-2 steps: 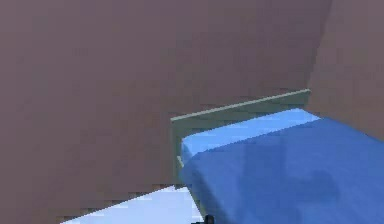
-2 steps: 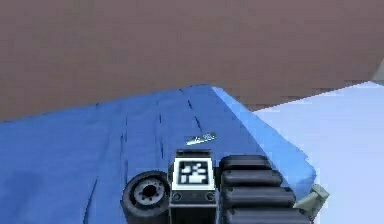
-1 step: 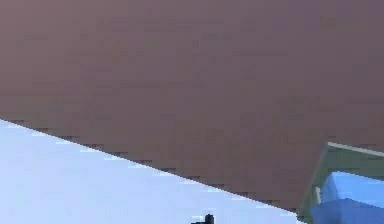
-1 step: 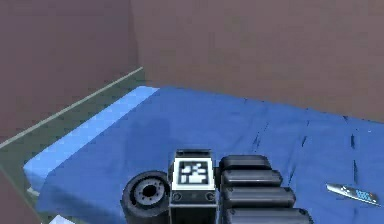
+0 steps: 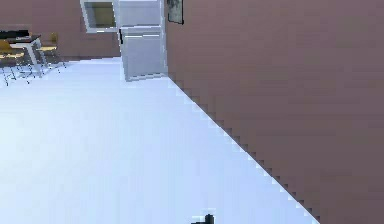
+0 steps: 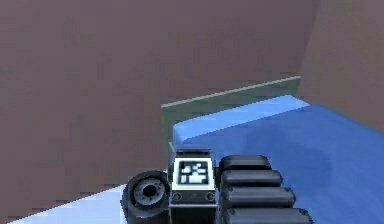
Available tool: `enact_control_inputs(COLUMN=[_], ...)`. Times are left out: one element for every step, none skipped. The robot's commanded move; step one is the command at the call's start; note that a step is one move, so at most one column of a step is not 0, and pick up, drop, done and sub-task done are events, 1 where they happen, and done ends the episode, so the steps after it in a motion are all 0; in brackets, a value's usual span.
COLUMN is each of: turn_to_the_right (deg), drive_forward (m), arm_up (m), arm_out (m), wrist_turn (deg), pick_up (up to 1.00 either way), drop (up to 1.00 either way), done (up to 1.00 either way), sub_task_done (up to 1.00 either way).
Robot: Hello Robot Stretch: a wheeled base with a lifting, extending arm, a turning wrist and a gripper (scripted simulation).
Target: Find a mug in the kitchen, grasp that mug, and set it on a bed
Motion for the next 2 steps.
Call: enact_control_inputs(turn_to_the_right=[-6.0, 45.0], drive_forward=[0.0, 0.0], arm_up=[0.0, 0.0], arm_out=[0.0, 0.0], wrist_turn=[0.0, 0.0], pick_up=[0.0, 0.0], drop=[0.0, 0.0], done=[0.0, 0.0], sub_task_done=[0.0, 0.0])
